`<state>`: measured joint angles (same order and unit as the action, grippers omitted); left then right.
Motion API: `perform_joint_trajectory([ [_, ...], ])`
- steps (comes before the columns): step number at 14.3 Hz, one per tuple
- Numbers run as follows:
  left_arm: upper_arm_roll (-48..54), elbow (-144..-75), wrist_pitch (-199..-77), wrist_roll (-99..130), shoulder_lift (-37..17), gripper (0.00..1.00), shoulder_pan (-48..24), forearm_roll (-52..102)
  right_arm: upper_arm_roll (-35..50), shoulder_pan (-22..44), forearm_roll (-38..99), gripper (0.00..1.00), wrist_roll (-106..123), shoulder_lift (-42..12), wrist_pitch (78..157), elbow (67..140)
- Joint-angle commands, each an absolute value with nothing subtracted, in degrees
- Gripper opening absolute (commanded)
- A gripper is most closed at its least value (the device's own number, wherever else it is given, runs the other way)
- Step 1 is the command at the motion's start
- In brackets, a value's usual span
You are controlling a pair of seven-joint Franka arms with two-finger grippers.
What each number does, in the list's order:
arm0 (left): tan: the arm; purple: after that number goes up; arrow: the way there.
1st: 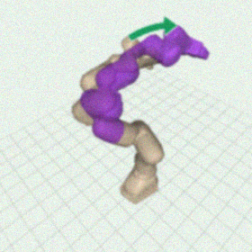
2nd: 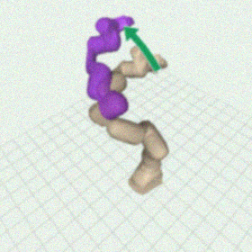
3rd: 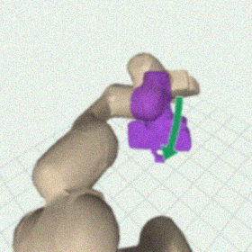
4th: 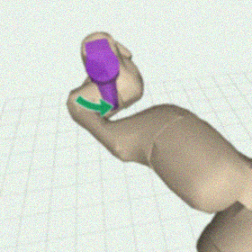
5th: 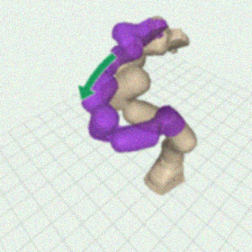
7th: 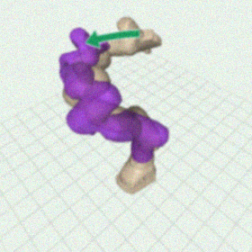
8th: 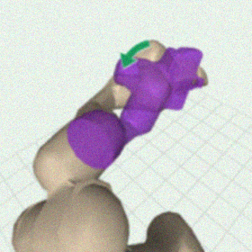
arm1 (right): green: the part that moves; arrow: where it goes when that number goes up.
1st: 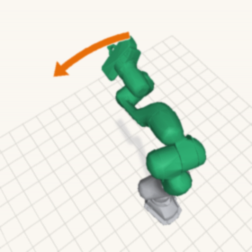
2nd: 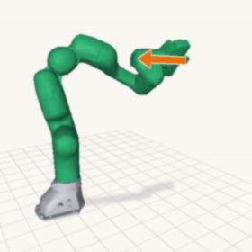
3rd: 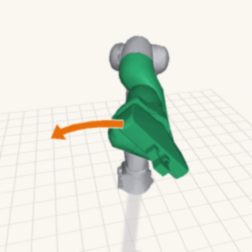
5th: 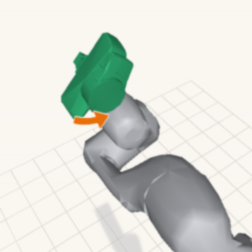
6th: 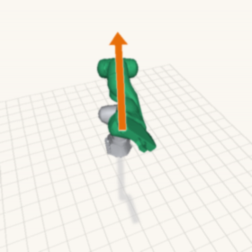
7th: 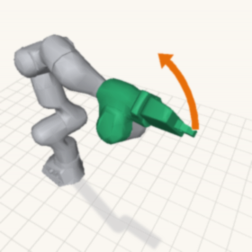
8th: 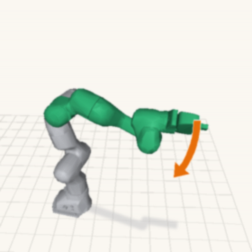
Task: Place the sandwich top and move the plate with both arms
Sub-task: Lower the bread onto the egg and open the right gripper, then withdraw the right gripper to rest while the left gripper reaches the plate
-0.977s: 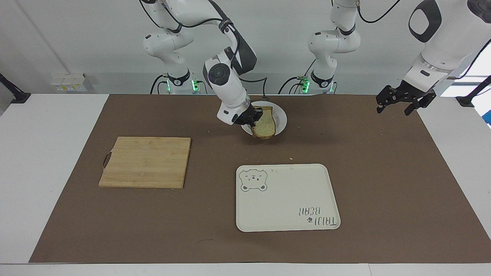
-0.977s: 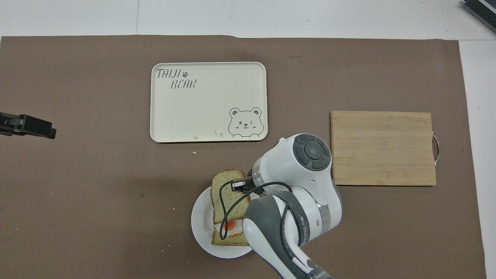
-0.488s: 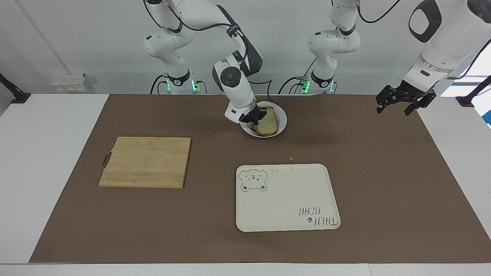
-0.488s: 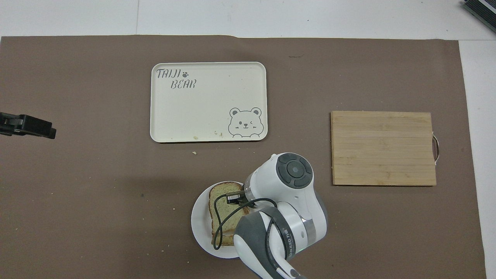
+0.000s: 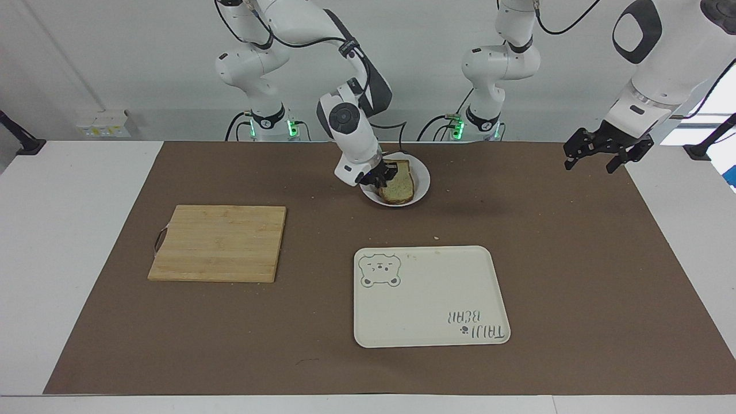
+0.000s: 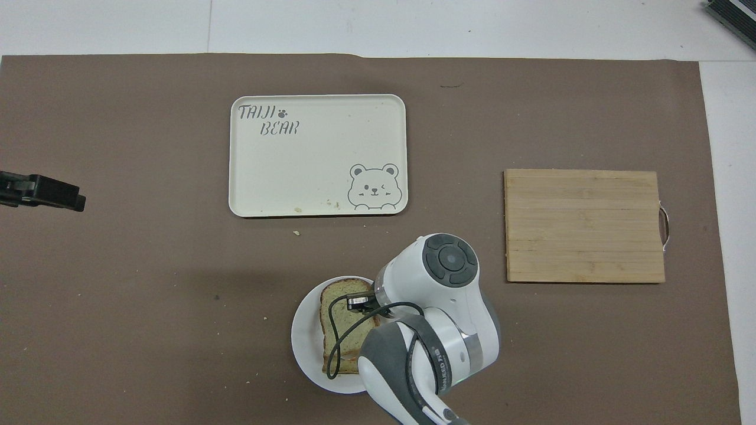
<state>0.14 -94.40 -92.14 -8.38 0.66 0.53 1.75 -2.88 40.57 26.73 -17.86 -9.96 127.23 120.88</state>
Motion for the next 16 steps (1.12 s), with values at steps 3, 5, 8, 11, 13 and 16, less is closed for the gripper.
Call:
perform_joint_trajectory([
  [3, 0.62, -93.6, -91.49, -8.0, 0.44, 1.0, 1.23, 1.41, -3.6, 34.74, 22.44, 1.0, -18.02, -9.85, 127.27, 116.29],
  [5, 0.62, -93.6, -91.49, -8.0, 0.44, 1.0, 1.32, 1.41, -3.69, 31.3, 16.37, 1.0, -18.28, -9.15, 126.48, 114.62],
  [8, 0.62, -93.6, -91.49, -8.0, 0.44, 1.0, 1.23, 1.41, -3.6, 24.28, 11.79, 1.0, -17.67, -8.18, 125.34, 112.59],
  [11, 0.62, -93.6, -91.49, -8.0, 0.44, 1.0, 1.32, 1.41, -3.6, 18.21, 6.08, 1.0, -16.09, -6.86, 121.04, 109.96],
  [13, 0.7, -95.44, -88.78, -7.83, 1.75, 1.0, 0.53, 3.77, -3.6, 14.26, 5.36, 1.0, -13.99, -6.68, 116.31, 106.19],
  [16, 1.05, -103.77, -91.57, -7.73, 5.26, 1.0, 0.35, 12.01, -3.69, 10.56, 5.36, 1.0, -9.77, -4.58, 107.95, 102.92],
])
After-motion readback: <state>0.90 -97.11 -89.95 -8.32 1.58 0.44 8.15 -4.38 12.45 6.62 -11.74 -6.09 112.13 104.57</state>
